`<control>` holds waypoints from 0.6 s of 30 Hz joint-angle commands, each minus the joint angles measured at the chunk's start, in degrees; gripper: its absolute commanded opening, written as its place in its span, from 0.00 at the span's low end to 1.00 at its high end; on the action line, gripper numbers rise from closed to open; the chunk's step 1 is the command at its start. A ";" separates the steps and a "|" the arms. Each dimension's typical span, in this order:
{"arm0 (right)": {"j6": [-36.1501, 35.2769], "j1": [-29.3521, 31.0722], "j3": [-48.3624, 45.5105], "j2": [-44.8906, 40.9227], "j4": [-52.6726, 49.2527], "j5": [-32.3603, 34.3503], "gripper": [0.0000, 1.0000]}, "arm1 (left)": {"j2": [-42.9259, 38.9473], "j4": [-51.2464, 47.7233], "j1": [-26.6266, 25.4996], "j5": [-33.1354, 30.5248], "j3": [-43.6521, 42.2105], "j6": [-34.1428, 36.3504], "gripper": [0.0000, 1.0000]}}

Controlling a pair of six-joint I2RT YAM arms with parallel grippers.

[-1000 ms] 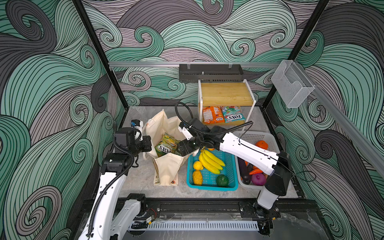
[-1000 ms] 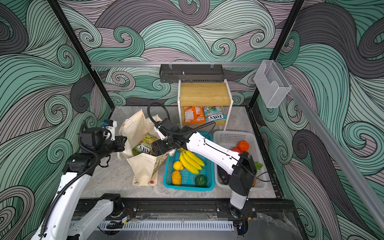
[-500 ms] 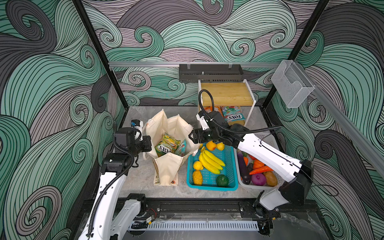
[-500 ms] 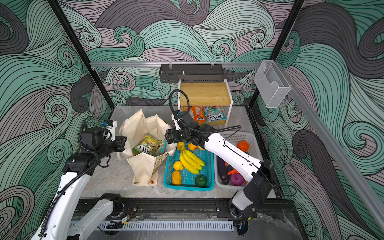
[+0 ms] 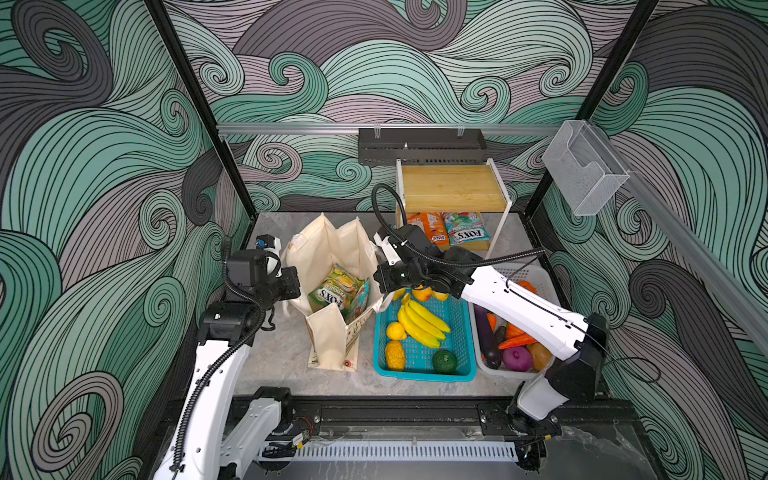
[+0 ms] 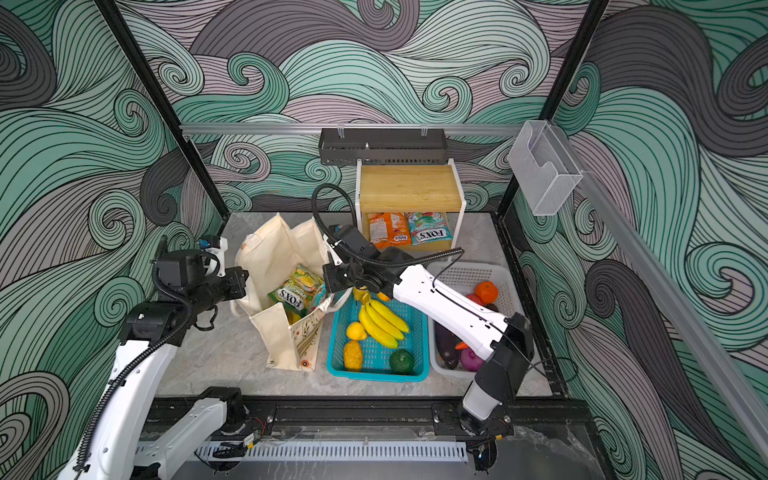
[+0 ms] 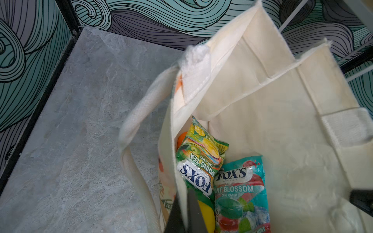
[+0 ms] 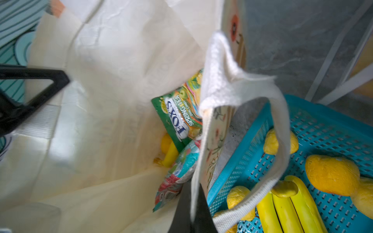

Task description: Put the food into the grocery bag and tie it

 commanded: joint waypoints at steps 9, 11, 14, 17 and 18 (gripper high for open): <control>0.92 -6.96 0.82 -5.80 1.02 -0.16 0.00 | 0.23 -10.36 0.66 -11.96 14.65 -1.92 0.00; 0.90 -7.26 0.45 -6.34 0.83 -0.43 0.00 | 0.24 -9.56 0.66 -9.96 14.08 -1.74 0.00; 1.55 -6.16 1.32 -5.38 1.44 -3.38 0.00 | 0.91 -7.61 0.66 -6.75 12.74 -1.74 0.00; 0.69 -2.90 3.39 -2.42 1.70 -4.07 0.00 | 1.48 -4.30 0.66 -1.02 10.07 -2.62 0.00; 0.48 -2.29 4.50 -1.17 1.07 -4.41 0.00 | 1.81 -3.17 0.57 1.28 9.08 -3.14 0.00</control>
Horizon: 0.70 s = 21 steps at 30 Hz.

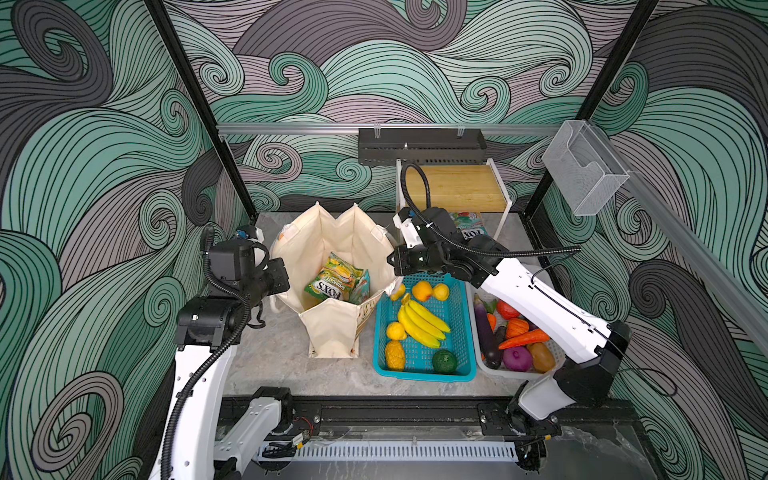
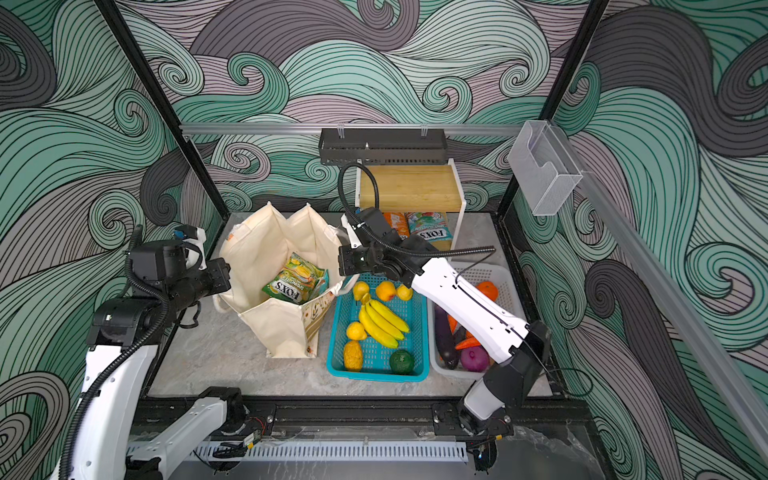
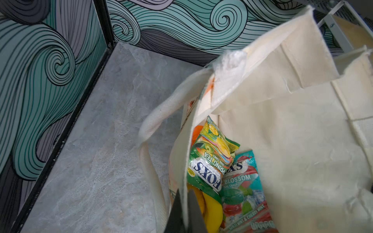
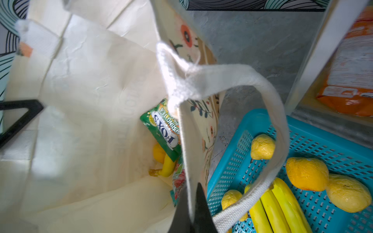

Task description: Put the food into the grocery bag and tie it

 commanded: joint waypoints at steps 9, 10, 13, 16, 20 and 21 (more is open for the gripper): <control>-1.15 2.33 4.79 4.70 1.46 1.61 0.00 | 2.22 10.19 0.48 9.84 -7.66 0.00 0.00; -1.33 2.33 4.96 5.04 1.28 1.69 0.00 | 2.14 10.84 0.48 9.89 -8.49 0.26 0.00; -1.77 2.02 5.33 5.98 1.15 2.72 0.00 | 2.13 11.53 0.48 8.43 -10.09 1.39 0.00; -1.99 0.51 6.72 7.35 1.02 2.47 0.00 | 1.98 12.53 0.57 6.53 -11.21 2.02 0.00; -2.09 -1.71 10.05 8.96 -0.90 1.13 0.00 | 2.03 12.94 0.57 6.83 -11.73 2.07 0.00; -2.40 -1.78 9.88 8.79 -0.90 2.02 0.00 | 1.88 13.20 0.57 6.85 -12.00 2.17 0.00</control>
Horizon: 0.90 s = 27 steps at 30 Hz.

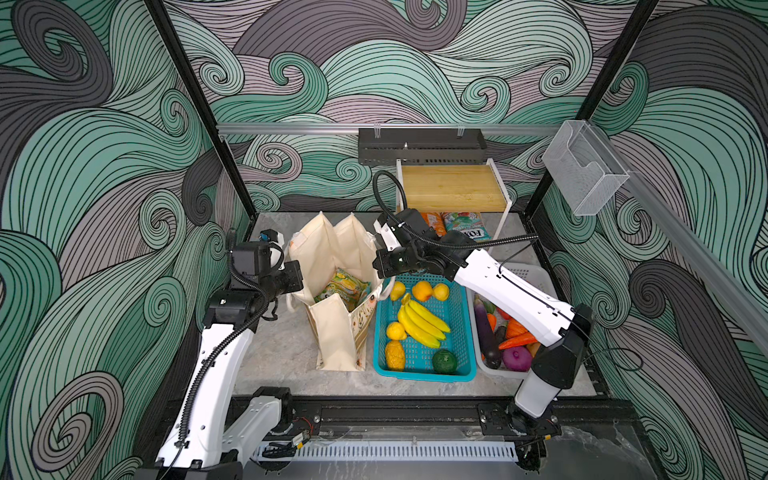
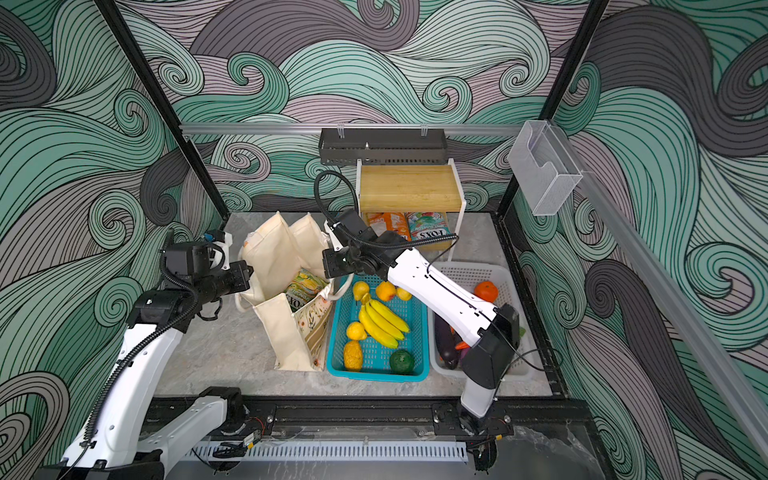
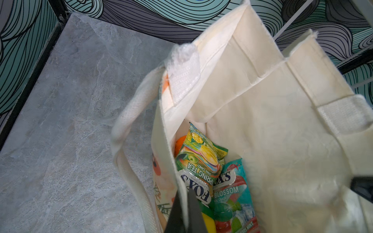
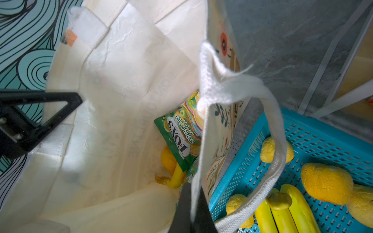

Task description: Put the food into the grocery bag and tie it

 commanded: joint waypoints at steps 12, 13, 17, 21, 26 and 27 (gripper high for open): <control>-3.41 -1.34 -2.44 -4.87 1.85 2.05 0.54 | -2.96 2.93 0.72 -0.45 -4.62 1.68 0.00; -3.47 -1.34 -3.52 -6.70 2.24 2.61 0.61 | -3.25 3.01 0.72 -0.45 -4.97 1.78 0.00; -3.76 -1.38 -10.57 -15.37 6.03 6.14 0.99 | -3.94 3.06 0.72 -0.69 -5.30 2.10 0.00; -4.36 -2.73 -22.76 -26.60 14.99 3.41 0.99 | -4.11 3.01 0.72 -1.05 -5.82 2.53 0.00; -4.40 -6.25 -36.40 -40.14 18.34 -1.00 0.99 | -3.50 2.67 0.72 -0.14 -5.78 3.00 0.00; -4.12 -7.75 -38.56 -42.26 17.37 -1.17 0.99 | -3.51 2.69 0.72 -0.10 -5.82 3.00 0.00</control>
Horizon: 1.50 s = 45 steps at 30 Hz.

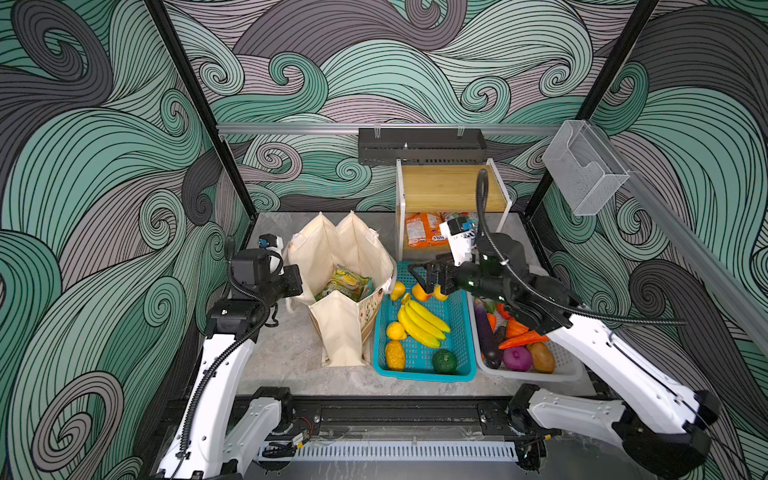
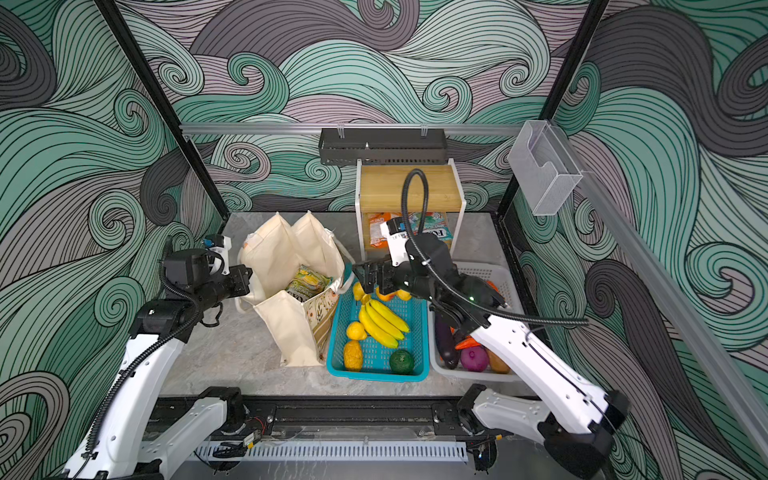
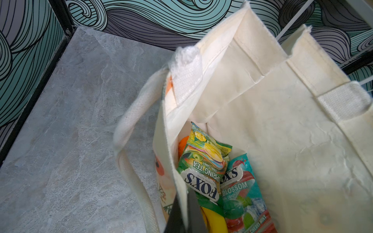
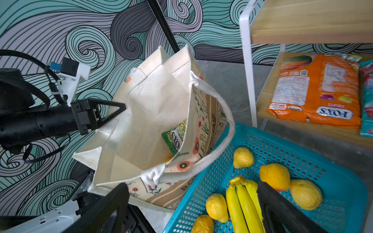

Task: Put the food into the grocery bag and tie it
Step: 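Move the right gripper over the white basket to the purple eggplant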

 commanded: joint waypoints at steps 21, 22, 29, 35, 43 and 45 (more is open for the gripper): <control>5.68 -24.43 -31.47 -16.98 -7.49 6.70 0.69 | -0.35 -1.88 0.31 1.30 -0.76 1.26 0.00; 5.67 -25.10 -32.42 -16.92 -7.40 7.21 0.66 | -0.50 -1.90 0.31 1.43 -0.75 1.30 0.00; 5.70 -30.38 -36.33 -13.34 -4.20 4.61 0.54 | -0.95 -1.77 0.31 1.87 -0.76 1.30 0.00; 6.22 -30.58 -38.45 -9.51 -1.14 4.07 0.52 | -1.12 -1.70 0.31 1.74 -0.76 1.30 0.00; 6.82 -30.85 -41.03 -6.74 2.27 5.02 0.53 | -1.29 -1.56 0.31 2.06 -0.89 1.26 0.00; 6.90 -31.03 -41.48 -6.52 2.92 4.75 0.53 | -1.06 -1.60 0.31 2.07 -0.84 1.30 0.00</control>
